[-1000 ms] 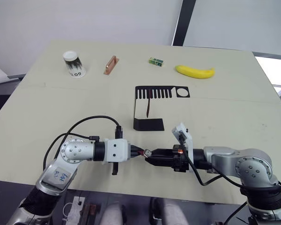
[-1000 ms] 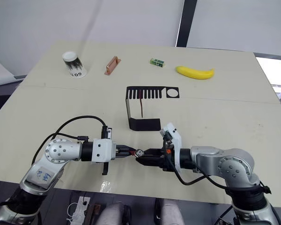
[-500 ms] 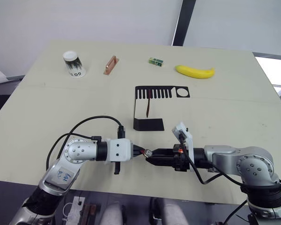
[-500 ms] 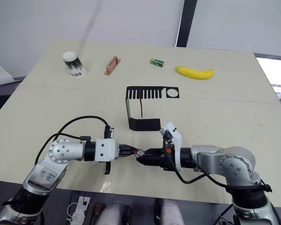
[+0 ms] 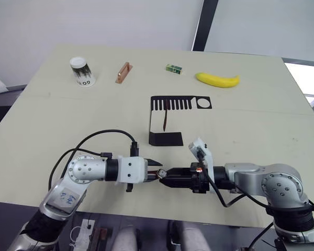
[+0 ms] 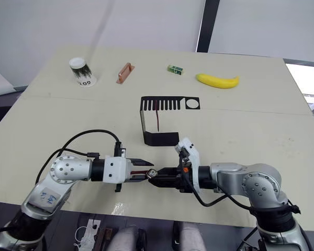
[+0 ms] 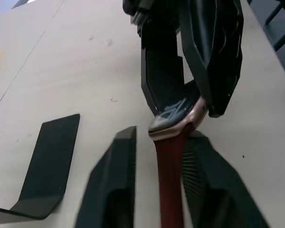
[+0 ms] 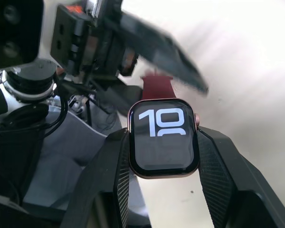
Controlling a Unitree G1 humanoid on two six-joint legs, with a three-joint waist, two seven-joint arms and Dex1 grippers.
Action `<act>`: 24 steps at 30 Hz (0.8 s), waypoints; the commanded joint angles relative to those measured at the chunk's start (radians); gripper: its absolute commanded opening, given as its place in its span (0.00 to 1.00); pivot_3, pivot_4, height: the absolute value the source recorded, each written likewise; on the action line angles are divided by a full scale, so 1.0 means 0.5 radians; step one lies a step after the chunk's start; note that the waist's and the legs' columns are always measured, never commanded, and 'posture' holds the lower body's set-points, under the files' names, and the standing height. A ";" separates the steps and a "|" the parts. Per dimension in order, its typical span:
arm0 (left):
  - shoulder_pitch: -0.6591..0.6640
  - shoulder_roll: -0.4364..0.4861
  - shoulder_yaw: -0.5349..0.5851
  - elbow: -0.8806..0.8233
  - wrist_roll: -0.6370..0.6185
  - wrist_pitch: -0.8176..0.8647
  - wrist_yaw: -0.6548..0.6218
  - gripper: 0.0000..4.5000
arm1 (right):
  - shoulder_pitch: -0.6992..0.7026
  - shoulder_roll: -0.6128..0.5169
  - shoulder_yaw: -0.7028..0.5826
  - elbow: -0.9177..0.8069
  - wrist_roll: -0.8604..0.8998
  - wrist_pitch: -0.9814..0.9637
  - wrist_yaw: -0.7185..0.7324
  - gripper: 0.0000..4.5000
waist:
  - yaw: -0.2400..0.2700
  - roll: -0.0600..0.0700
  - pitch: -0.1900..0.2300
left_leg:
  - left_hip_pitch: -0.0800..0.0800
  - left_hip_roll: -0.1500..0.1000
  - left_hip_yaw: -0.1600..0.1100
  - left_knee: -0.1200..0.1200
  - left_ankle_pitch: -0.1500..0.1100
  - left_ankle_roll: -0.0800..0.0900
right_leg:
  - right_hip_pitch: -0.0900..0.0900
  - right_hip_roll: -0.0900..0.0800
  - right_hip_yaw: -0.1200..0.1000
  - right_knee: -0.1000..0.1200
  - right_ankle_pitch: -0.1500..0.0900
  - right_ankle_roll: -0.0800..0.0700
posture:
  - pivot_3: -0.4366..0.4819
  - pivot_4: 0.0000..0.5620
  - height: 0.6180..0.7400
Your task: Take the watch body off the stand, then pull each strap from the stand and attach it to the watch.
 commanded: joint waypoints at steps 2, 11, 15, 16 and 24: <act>0.202 0.214 0.329 0.047 -0.182 -0.124 -0.167 0.87 | 0.009 -0.124 0.015 -0.133 -0.148 -0.153 0.218 0.34 | 0.002 0.000 0.000 | 0.000 0.000 0.000 0.000 0.000 0.000 | 0.000 0.000 0.000 -0.001 0.000 0.000 | 0.48 0.27 1.00; 0.332 0.438 0.815 0.370 -0.794 -0.081 -0.631 1.00 | 0.250 -0.422 0.255 -0.234 -1.207 -1.348 0.880 0.34 | 0.010 0.000 0.000 | -0.003 -0.001 -0.002 0.000 -0.006 0.009 | 0.000 0.000 -0.004 -0.005 0.000 0.000 | 0.48 0.27 1.00; 0.284 0.383 0.898 0.326 -1.045 0.114 -0.568 1.00 | 0.287 -0.541 0.426 -0.071 -1.969 -2.373 1.104 0.34 | 0.005 0.000 0.001 | -0.003 -0.002 0.001 0.002 -0.003 0.002 | -0.001 0.000 -0.003 -0.005 0.000 0.001 | 0.48 0.27 1.00; 0.274 0.378 0.901 0.328 -1.074 0.141 -0.566 1.00 | 0.281 -0.530 0.421 -0.028 -2.035 -2.518 1.116 0.34 | 0.002 0.000 0.000 | -0.002 -0.002 0.001 0.002 -0.002 0.001 | 0.000 0.000 -0.002 -0.005 0.000 0.002 | 0.48 0.27 1.00; 0.319 0.365 0.947 0.329 -1.157 0.153 -0.638 1.00 | 0.292 -0.500 0.374 0.027 -2.159 -2.779 1.166 0.34 | 0.003 0.000 0.000 | 0.002 0.000 0.003 0.002 0.001 -0.005 | 0.000 0.002 -0.001 -0.001 -0.001 0.000 | 0.48 0.27 1.00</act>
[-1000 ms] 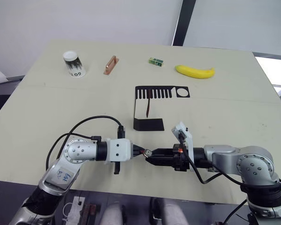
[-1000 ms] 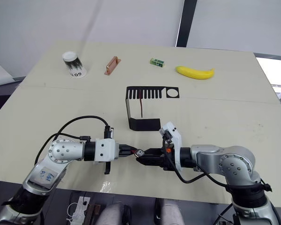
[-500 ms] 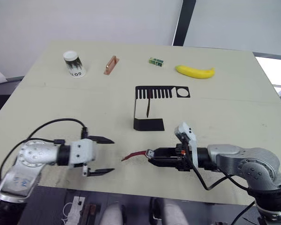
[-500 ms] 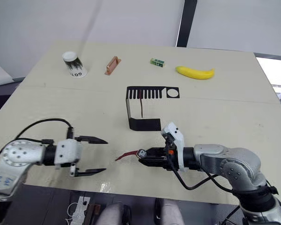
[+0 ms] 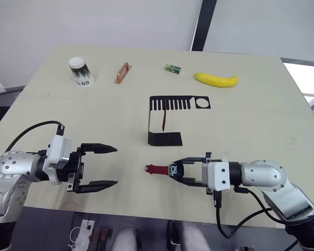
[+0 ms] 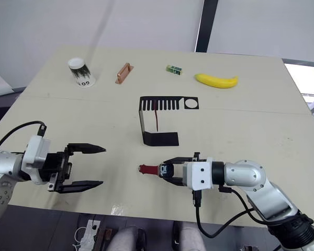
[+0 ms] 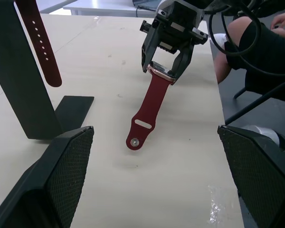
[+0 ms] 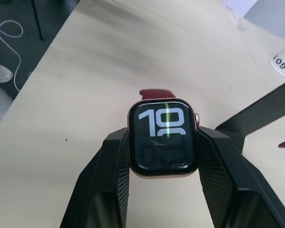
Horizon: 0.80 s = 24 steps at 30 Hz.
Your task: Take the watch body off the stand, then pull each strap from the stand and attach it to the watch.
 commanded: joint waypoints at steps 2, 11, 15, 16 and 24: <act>-0.008 0.009 0.062 -0.039 -0.030 -0.029 -0.025 1.00 | 0.006 0.007 -0.038 -0.014 -0.046 -0.083 0.042 0.34 | 0.005 0.000 0.000 | 0.000 0.000 0.000 0.000 0.000 0.001 | 0.000 0.000 0.000 0.000 0.000 0.000 | 0.48 0.27 1.00; -0.013 0.009 0.040 -0.075 -0.029 -0.023 -0.007 1.00 | -0.281 0.244 0.045 -0.013 0.420 0.664 0.081 0.34 | -0.014 0.000 0.000 | 0.001 0.000 0.000 0.001 0.000 0.001 | 0.000 0.000 0.002 0.003 0.000 -0.001 | 0.48 0.27 1.00; -0.078 0.023 0.007 -0.046 -0.031 -0.015 -0.047 1.00 | -0.474 0.383 0.218 0.133 0.432 0.938 0.157 0.34 | -0.023 0.000 0.000 | 0.001 0.000 -0.002 0.001 0.000 0.001 | 0.000 -0.001 0.000 0.006 -0.001 -0.003 | 0.48 0.27 1.00; -0.091 0.024 0.002 -0.039 -0.028 -0.014 -0.054 1.00 | -0.491 0.394 0.262 0.170 0.380 0.929 0.174 0.34 | -0.023 0.000 0.000 | 0.001 0.000 -0.003 0.000 0.000 0.001 | 0.000 -0.002 0.000 0.008 -0.002 -0.004 | 0.48 0.27 1.00; -0.022 0.016 0.044 -0.014 0.030 -0.069 -0.081 1.00 | -0.420 0.408 0.368 0.389 0.146 0.928 0.149 0.34 | -0.017 0.000 0.000 | -0.001 -0.002 -0.002 0.002 -0.001 0.002 | -0.001 -0.004 -0.002 0.015 -0.002 -0.003 | 0.48 0.27 1.00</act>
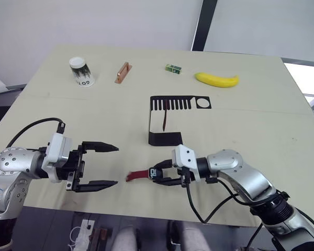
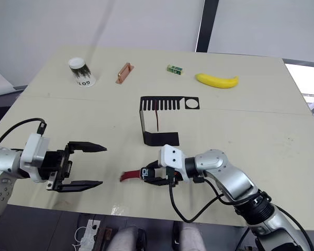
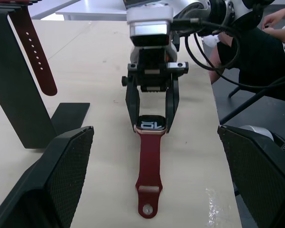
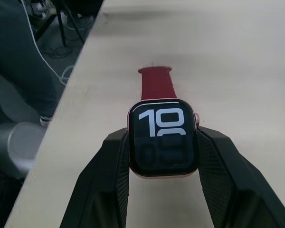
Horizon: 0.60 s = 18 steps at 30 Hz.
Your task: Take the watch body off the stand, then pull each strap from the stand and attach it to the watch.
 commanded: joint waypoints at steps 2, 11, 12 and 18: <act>0.092 0.005 0.071 -0.027 0.022 -0.057 0.000 1.00 | 0.077 -0.069 -0.037 0.013 -0.095 -0.060 0.019 0.34 | -0.005 0.000 0.000 | 0.000 0.000 0.000 0.000 0.000 0.000 | 0.000 0.000 0.000 0.000 0.000 0.000 | 0.48 0.27 1.00; 0.111 -0.032 0.046 -0.015 0.048 -0.113 0.052 1.00 | 0.108 -0.074 -0.041 0.008 -0.100 0.083 0.024 0.34 | -0.025 0.000 0.000 | 0.003 0.001 0.000 0.000 0.001 -0.002 | 0.000 0.000 0.001 0.000 0.000 -0.001 | 0.48 0.27 1.00; 0.113 -0.034 0.045 -0.006 0.055 -0.125 0.050 1.00 | 0.104 -0.075 -0.049 0.014 -0.096 0.096 0.025 0.34 | -0.025 0.000 0.000 | 0.003 0.000 0.000 0.000 0.001 -0.002 | 0.000 0.000 0.001 0.000 0.000 -0.001 | 0.48 0.27 1.00; 0.101 -0.055 0.032 0.043 0.080 -0.173 0.044 1.00 | 0.095 -0.060 -0.116 0.106 -0.103 0.047 0.035 0.58 | -0.026 0.000 0.000 | 0.002 0.000 0.000 0.000 0.001 -0.001 | 0.000 -0.001 0.001 0.000 0.000 -0.001 | 0.48 0.27 1.00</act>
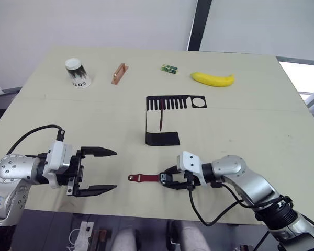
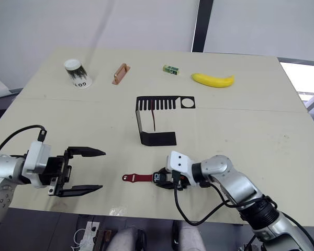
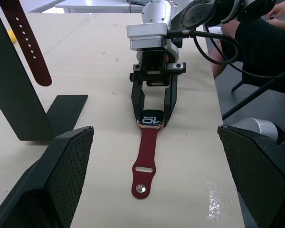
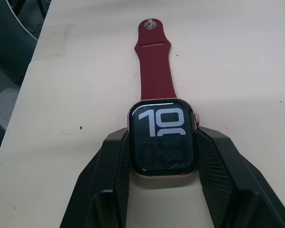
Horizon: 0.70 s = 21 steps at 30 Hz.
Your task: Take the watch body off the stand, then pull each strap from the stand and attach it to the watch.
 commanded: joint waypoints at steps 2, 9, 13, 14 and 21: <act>-0.029 -0.003 0.007 0.050 0.027 -0.055 -0.019 1.00 | -0.012 -0.005 -0.096 0.028 0.003 -0.039 0.010 0.77 | -0.001 0.000 0.000 | 0.000 0.000 0.000 0.000 0.000 0.000 | 0.000 0.000 0.000 0.000 0.000 0.000 | 0.48 0.27 1.00; -0.078 0.027 0.055 0.169 0.060 -0.055 -0.010 1.00 | 0.114 -0.215 -0.526 -0.084 0.221 -0.175 0.151 0.99 | 0.008 0.000 0.000 | -0.001 0.000 0.000 -0.001 0.000 0.001 | 0.000 0.000 -0.001 0.000 0.000 0.000 | 0.48 0.27 1.00; 0.038 0.058 0.193 0.333 0.126 -0.126 0.006 1.00 | 0.382 -0.268 -1.029 -0.028 0.459 -0.467 0.270 0.99 | 0.012 0.000 0.000 | -0.001 0.000 -0.001 -0.002 -0.001 0.001 | 0.000 0.000 -0.002 0.000 0.000 0.000 | 0.48 0.27 1.00; 0.058 0.056 0.221 0.375 0.152 -0.168 0.012 1.00 | 0.440 -0.264 -1.120 -0.002 0.482 -0.575 0.303 0.99 | 0.011 0.000 0.000 | -0.001 0.000 -0.001 -0.003 -0.001 0.001 | 0.000 0.000 -0.002 -0.001 0.000 0.000 | 0.48 0.27 1.00; 0.052 -0.001 0.539 0.976 0.284 -0.517 0.237 1.00 | 0.928 -0.366 -1.830 0.566 0.378 -1.058 0.200 0.99 | 0.011 0.000 0.000 | 0.002 0.000 0.003 -0.003 -0.002 0.004 | 0.002 0.000 -0.001 -0.008 0.000 0.000 | 0.48 0.27 1.00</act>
